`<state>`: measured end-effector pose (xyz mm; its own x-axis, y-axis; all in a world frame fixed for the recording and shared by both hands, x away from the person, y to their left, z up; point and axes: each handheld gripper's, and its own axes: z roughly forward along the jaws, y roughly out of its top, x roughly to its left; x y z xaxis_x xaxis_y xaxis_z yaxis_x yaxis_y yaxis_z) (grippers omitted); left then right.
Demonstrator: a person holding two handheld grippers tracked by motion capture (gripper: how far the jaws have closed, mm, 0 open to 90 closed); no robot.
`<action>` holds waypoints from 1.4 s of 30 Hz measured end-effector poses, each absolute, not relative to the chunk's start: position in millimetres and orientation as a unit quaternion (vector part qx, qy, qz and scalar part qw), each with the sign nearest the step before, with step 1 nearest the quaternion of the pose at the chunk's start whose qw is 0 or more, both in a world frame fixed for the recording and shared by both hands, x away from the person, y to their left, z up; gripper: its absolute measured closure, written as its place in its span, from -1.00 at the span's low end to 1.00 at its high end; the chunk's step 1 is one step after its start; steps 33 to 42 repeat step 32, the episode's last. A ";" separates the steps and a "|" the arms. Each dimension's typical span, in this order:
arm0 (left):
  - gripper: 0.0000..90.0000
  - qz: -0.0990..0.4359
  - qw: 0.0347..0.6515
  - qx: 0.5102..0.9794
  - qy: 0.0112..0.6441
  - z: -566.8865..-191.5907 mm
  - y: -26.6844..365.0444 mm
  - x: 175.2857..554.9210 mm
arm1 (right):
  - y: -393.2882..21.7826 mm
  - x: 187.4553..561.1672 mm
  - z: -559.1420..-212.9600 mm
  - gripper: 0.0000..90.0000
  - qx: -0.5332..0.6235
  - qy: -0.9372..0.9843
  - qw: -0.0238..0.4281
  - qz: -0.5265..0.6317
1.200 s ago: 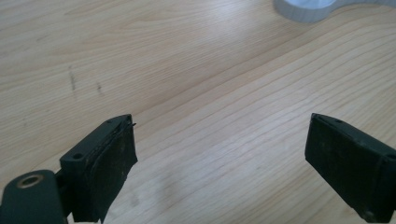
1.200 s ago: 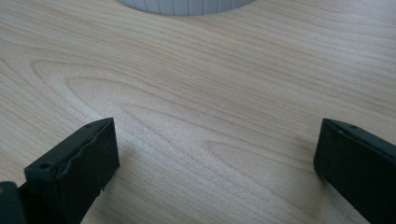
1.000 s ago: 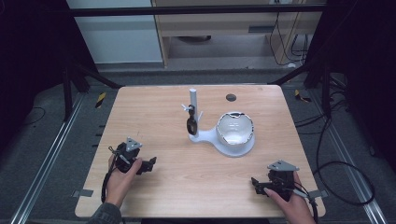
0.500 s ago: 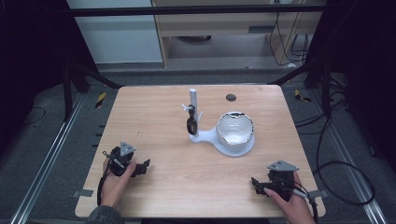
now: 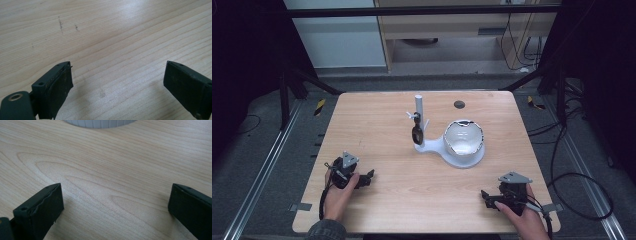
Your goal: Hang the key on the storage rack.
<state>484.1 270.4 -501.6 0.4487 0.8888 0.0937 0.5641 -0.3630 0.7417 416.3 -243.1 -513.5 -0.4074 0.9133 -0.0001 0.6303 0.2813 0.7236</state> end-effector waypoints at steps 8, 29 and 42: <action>-0.84 0.247 0.323 0.785 0.468 -506.5 273.9 486.1 | -243.1 416.3 -513.5 -0.99 0.500 0.771 0.214 0.330; -0.98 0.217 0.319 0.780 0.492 -507.9 275.4 491.5 | -242.1 416.7 -513.9 -0.99 0.499 0.772 0.214 0.330; -0.99 0.217 0.318 0.780 0.494 -508.0 274.6 491.9 | -242.1 417.0 -513.8 -0.99 0.497 0.773 0.215 0.330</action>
